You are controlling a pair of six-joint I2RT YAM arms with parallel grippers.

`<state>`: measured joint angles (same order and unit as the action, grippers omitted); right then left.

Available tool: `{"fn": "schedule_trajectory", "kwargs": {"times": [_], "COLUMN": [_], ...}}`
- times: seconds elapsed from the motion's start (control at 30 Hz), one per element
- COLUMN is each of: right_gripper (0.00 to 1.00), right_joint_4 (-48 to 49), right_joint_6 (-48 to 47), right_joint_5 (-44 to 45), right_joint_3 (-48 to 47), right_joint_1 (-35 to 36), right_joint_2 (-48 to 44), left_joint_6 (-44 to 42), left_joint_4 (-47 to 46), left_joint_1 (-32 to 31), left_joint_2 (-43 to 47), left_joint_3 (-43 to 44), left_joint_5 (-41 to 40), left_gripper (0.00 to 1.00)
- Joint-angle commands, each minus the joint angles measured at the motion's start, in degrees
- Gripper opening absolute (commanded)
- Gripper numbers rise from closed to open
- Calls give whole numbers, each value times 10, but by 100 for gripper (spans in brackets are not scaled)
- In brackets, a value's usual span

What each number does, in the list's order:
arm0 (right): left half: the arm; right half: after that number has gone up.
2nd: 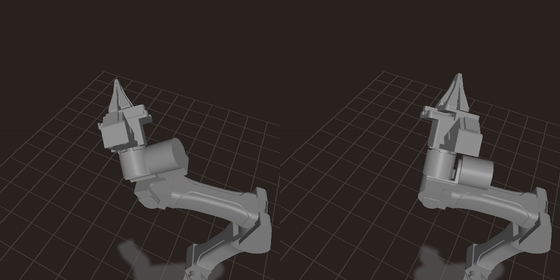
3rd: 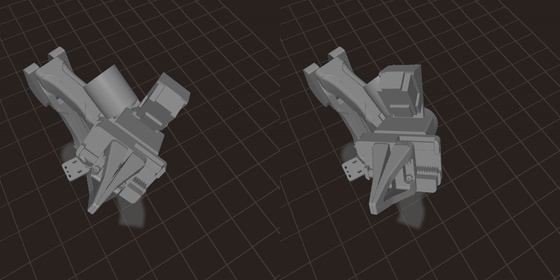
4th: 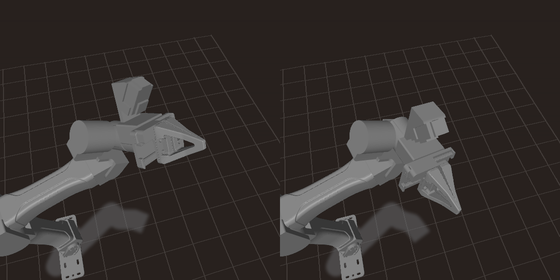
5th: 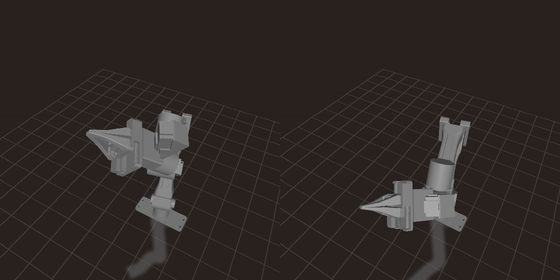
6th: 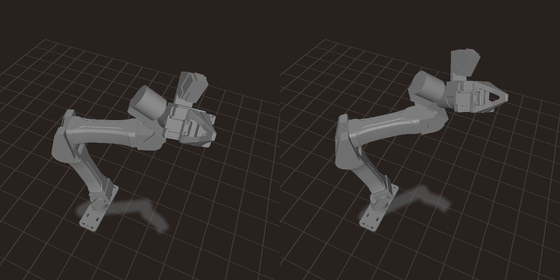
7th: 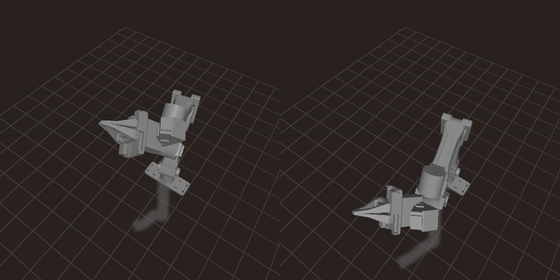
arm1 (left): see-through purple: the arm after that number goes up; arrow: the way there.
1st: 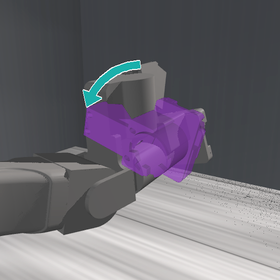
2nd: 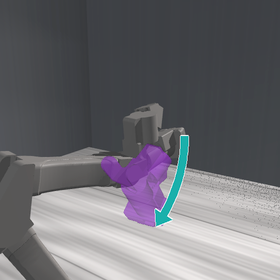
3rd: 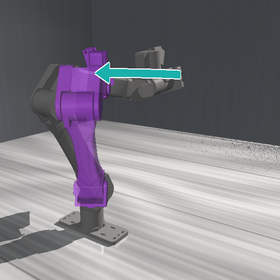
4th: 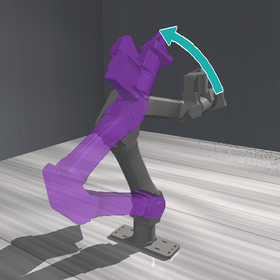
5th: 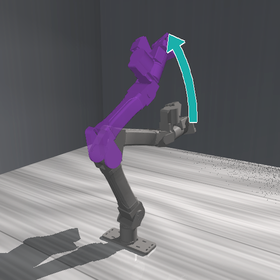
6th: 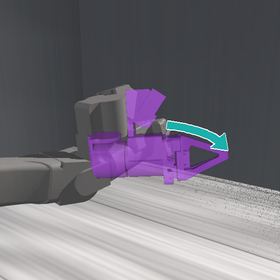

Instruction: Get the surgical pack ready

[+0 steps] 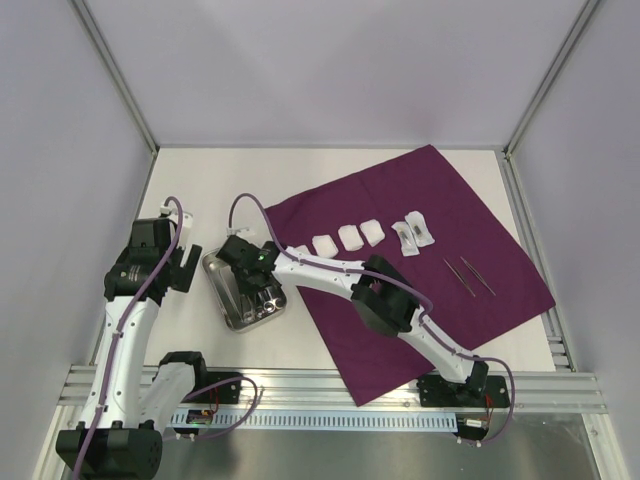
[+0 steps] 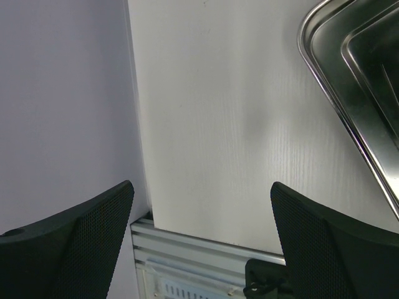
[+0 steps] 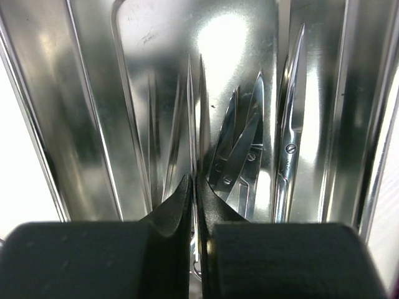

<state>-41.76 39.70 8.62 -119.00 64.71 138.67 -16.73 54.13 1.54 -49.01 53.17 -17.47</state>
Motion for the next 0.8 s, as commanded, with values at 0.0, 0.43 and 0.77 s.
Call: {"fn": "schedule_trajectory", "kwargs": {"times": [0.0,0.43,0.77], "right_gripper": [3,17,17], "right_joint_4": [21,23,34], "right_joint_6": [35,78,93], "right_joint_5": [-5,-33,-28], "right_joint_3": [5,-12,-15], "right_joint_1": [3,2,3], "right_joint_2": [9,41,45], "left_joint_6": [9,5,2], "left_joint_4": [-11,-16,-16], "left_joint_1": [2,2,2], "left_joint_2": [10,16,19], "left_joint_3": [-3,-8,-10], "left_joint_5": [10,18,19], "left_gripper": [100,100,100]}}
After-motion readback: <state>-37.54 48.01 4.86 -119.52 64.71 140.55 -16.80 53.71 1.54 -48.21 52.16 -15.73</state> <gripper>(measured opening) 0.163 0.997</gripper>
